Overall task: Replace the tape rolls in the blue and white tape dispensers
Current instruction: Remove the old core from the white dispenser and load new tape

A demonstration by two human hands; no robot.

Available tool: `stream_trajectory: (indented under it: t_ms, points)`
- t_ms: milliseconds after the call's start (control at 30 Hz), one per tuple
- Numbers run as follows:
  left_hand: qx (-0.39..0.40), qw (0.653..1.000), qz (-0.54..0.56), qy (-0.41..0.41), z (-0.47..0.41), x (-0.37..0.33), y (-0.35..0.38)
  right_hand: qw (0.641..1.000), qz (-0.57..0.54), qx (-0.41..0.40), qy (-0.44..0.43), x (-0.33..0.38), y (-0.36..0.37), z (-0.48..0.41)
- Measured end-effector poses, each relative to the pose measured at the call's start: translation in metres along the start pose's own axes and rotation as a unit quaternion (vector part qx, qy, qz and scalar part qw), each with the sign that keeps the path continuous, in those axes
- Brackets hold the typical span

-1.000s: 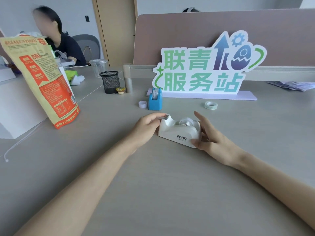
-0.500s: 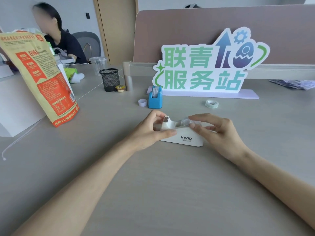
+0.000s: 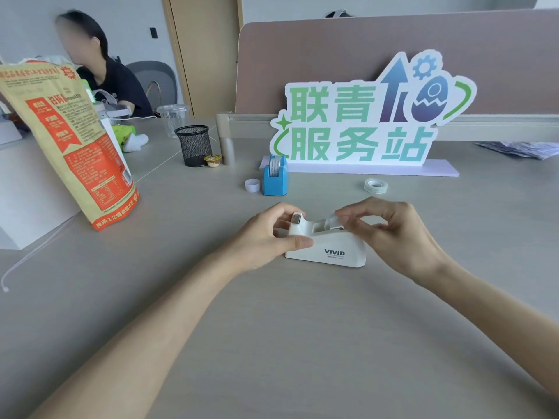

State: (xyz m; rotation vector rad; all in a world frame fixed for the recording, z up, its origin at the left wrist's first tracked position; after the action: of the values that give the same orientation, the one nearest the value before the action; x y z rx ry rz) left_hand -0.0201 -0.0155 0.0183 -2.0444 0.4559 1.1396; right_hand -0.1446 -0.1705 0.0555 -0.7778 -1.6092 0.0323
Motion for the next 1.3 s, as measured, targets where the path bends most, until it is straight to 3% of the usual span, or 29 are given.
stream_trajectory:
  t_ms: [300, 533, 767, 933, 1067, 1167, 1300]
  points:
    - [-0.005, 1.0, 0.012, 0.004, 0.0, 0.0, -0.001, 0.996, -0.038, -0.074, -0.007, -0.012, 0.0, 0.005]
    - [-0.08, 0.997, -0.018, 0.011, -0.001, 0.006, 0.006, 0.978, -0.024, -0.175, -0.114, 0.006, -0.007, 0.022]
    - [-0.092, 0.983, -0.158, 0.033, -0.022, 0.001, 0.007, 0.99, 0.016, -0.107, -0.089, 0.0, 0.005, 0.015]
    - [-0.214, 0.92, -0.247, 0.217, 0.007, -0.039, 0.001, 0.993, 0.074, -0.046, -0.077, -0.006, 0.018, 0.009]
    - [-0.09, 0.97, -0.178, 0.137, 0.01, -0.032, 0.023, 0.993, 0.079, -0.049, -0.076, -0.009, 0.016, 0.007]
    - [-0.033, 0.965, -0.251, 0.069, 0.007, -0.022, 0.03, 0.994, 0.07, -0.048, -0.064, -0.009, 0.015, 0.006]
    - [-0.011, 0.962, -0.267, 0.048, 0.005, -0.019, 0.031, 0.998, 0.037, -0.038, -0.041, -0.009, 0.014, 0.007]
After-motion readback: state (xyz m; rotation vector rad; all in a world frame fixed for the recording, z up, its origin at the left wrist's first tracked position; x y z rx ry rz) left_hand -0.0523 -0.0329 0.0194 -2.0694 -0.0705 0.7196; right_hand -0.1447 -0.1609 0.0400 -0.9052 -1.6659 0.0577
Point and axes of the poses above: each hand's wrist, its own z-axis away from the middle knuckle, its own y-axis out of the palm, x = y × z, the point moved 6 cm from there along -z, towards the middle knuckle, and after that the axes turned 12 degrees about y, right-handed, at the moved point
